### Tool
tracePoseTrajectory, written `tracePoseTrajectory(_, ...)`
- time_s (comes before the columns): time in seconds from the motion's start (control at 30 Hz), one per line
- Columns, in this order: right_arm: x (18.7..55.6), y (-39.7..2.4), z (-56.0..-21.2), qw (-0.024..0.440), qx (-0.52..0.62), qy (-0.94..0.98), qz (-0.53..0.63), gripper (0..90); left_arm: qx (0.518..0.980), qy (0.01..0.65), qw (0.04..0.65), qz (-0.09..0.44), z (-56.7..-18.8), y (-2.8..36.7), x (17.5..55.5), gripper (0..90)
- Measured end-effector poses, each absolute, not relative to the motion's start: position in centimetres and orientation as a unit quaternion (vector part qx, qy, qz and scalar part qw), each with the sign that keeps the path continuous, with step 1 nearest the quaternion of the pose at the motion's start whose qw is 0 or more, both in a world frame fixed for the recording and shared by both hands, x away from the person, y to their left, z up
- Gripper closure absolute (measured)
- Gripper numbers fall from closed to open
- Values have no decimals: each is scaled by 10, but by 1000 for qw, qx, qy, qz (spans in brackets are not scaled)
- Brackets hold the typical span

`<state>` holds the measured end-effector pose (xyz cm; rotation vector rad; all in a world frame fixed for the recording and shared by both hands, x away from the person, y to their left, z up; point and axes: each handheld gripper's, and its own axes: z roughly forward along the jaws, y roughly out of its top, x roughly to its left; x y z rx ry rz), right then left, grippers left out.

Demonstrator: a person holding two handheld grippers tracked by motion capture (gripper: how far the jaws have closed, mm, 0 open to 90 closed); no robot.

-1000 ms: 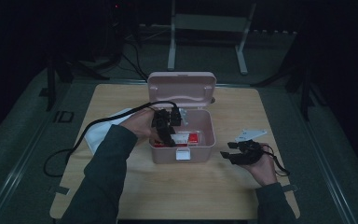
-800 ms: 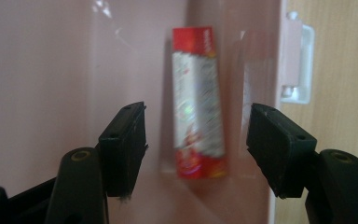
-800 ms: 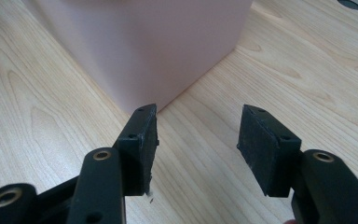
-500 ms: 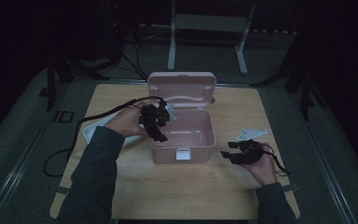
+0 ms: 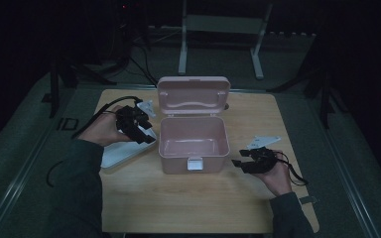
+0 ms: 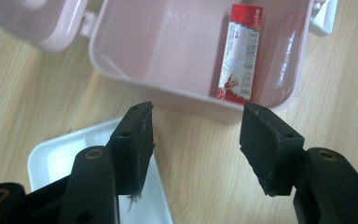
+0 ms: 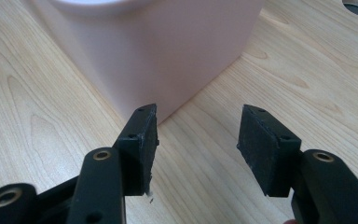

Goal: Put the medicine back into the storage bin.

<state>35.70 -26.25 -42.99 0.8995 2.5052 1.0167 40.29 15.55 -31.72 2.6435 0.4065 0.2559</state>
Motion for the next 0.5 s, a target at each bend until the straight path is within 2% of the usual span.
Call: tracePoseTrajectory(0.5,361,-258,-428,145,311,869,357,468,940,211,241,117,-336,200,416,456)
